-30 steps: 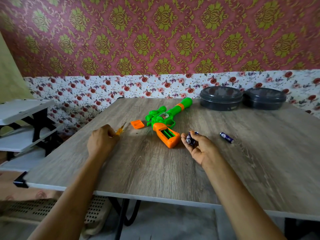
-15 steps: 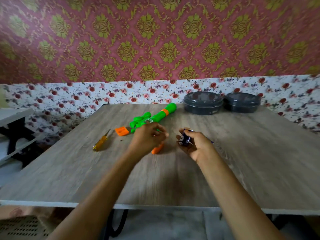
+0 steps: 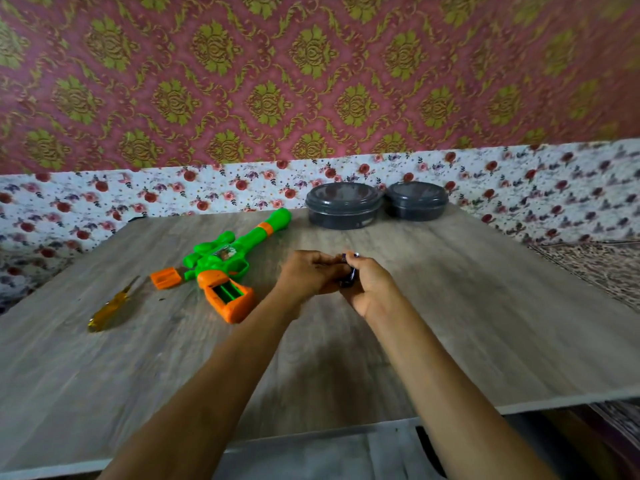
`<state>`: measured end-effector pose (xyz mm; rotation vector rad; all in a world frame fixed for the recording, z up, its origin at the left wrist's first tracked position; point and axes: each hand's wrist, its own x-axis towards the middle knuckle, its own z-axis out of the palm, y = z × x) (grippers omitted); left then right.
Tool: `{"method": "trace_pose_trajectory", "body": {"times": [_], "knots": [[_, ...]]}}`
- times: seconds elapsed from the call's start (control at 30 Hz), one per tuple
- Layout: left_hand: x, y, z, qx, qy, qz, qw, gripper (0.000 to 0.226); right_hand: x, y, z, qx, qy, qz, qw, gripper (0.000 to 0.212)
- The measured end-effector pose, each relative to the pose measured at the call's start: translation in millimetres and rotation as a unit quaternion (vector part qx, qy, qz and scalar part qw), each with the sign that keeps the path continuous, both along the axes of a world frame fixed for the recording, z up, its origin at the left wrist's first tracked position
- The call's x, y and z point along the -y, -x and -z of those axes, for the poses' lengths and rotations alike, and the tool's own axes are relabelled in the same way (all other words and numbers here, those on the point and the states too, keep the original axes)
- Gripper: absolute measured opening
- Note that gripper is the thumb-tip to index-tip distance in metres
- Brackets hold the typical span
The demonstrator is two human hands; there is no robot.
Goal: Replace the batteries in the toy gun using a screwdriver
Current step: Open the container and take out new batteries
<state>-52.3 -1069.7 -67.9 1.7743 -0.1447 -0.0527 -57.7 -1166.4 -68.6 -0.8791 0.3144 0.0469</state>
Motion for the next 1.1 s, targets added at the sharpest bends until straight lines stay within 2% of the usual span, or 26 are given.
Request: {"method": "trace_pose_trajectory", "body": {"times": [0.1,0.2,0.33,0.4,0.5,0.57,0.67,0.77,0.8,0.97,1.1], "knots": [[1,-2,4,-0.016,0.008,0.004,1.0,0.006,-2,-4,6,-0.003,0.031,-0.012,0.999,0.02],[-2,-7,7,-0.018,0.004,-0.027,0.999,0.01,-5,-7,10,0.002,0.081,-0.031,0.996,0.028],[-11,-16,16,-0.026,0.012,-0.052,0.998,0.009,-12,-2,10,0.012,0.205,-0.071,0.976,0.053],[-17,-16,19,-0.041,0.035,-0.039,0.998,0.009,-16,1,7,0.019,0.249,-0.096,0.963,0.06],[-22,-13,18,-0.073,0.079,-0.024,0.994,0.015,-19,4,3,0.032,0.257,-0.12,0.958,0.065],[-22,-11,16,-0.08,0.085,-0.035,0.993,0.011,-20,5,4,0.039,0.265,-0.132,0.954,0.068],[-24,-13,18,-0.058,0.016,-0.054,0.997,0.009,-18,5,5,0.067,0.265,-0.116,0.955,0.068],[-30,-23,24,0.015,-0.178,-0.09,0.98,0.016,-4,1,4,0.103,0.323,-0.063,0.939,0.058],[-31,-24,24,0.028,-0.212,-0.092,0.973,0.015,2,0,3,0.105,0.348,-0.046,0.931,0.055],[-26,-24,25,0.044,-0.24,-0.051,0.968,0.016,24,8,8,0.074,0.407,0.031,0.91,0.05],[-24,-23,28,0.085,-0.274,-0.062,0.956,0.014,37,8,21,0.083,0.452,0.073,0.885,0.032]]}}
